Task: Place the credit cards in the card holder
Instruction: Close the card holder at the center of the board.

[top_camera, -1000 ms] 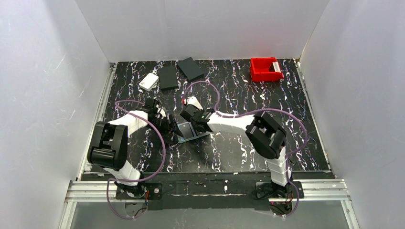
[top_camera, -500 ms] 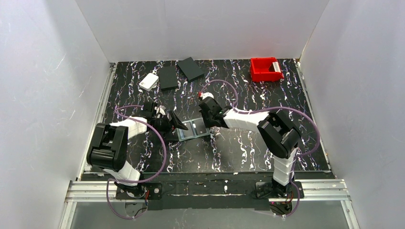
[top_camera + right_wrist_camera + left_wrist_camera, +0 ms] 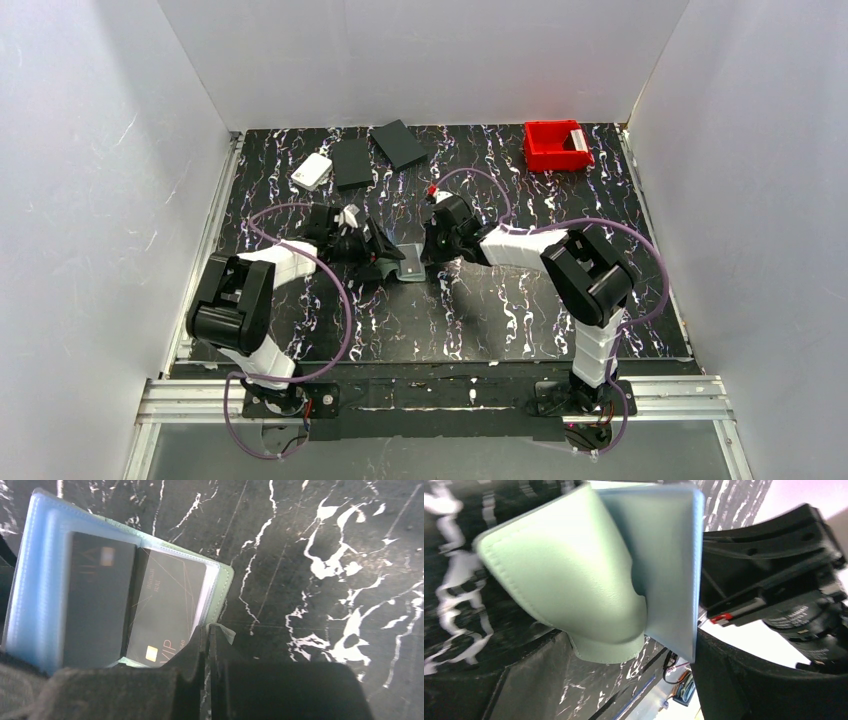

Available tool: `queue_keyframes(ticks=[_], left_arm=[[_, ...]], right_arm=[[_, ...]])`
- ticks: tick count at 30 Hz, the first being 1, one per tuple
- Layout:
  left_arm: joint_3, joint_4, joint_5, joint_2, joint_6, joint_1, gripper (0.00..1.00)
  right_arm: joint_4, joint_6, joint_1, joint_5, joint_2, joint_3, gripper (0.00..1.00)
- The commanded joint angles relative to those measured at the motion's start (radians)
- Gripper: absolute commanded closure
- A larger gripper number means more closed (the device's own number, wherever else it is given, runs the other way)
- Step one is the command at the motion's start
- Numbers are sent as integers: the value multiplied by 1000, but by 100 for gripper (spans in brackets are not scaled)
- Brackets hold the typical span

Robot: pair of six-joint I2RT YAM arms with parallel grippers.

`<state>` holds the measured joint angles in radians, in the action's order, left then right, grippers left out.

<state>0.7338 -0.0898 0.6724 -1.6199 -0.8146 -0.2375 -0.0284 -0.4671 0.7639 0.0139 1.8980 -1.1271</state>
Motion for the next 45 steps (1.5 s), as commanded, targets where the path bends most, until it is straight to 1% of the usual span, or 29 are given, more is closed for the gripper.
queue_keyframes(ticks=[1, 3, 6, 13, 17, 22, 25, 28, 31, 38, 40, 43, 45], left_arm=[[88, -74, 3, 71, -27, -79, 20], [116, -74, 7, 60, -38, -110, 20], [152, -74, 13, 42, -44, -144, 20], [152, -36, -28, 77, -9, -164, 19], [188, 59, -39, 16, 23, -163, 21], [188, 63, -48, -29, 55, -156, 23], [194, 33, -11, -89, 50, -156, 25], [193, 27, 3, -124, 39, -156, 31], [176, 27, -5, -120, 44, -156, 36], [157, 58, -31, -102, 58, -156, 62], [158, 107, -53, -96, 70, -155, 70], [152, 148, -82, -99, 80, -154, 78], [145, 158, -91, -104, 80, -155, 81]], right_arm=[[-94, -121, 1, 179, 34, 64, 99], [-129, -164, -19, 211, 31, 97, 99], [-141, -184, -38, 224, 19, 120, 99], [-61, -124, -46, 157, -45, 116, 99], [-32, -106, -47, 134, -75, 111, 99], [-46, -140, -55, 135, -115, 135, 99], [-124, -191, -66, 157, -150, 188, 99], [-199, -257, -86, 180, -180, 248, 99], [-241, -289, -104, 190, -212, 294, 99], [-335, -343, -146, 269, -246, 352, 99], [-360, -344, -147, 293, -245, 350, 99], [-401, -354, -147, 325, -231, 349, 99], [-426, -366, -147, 337, -216, 351, 99]])
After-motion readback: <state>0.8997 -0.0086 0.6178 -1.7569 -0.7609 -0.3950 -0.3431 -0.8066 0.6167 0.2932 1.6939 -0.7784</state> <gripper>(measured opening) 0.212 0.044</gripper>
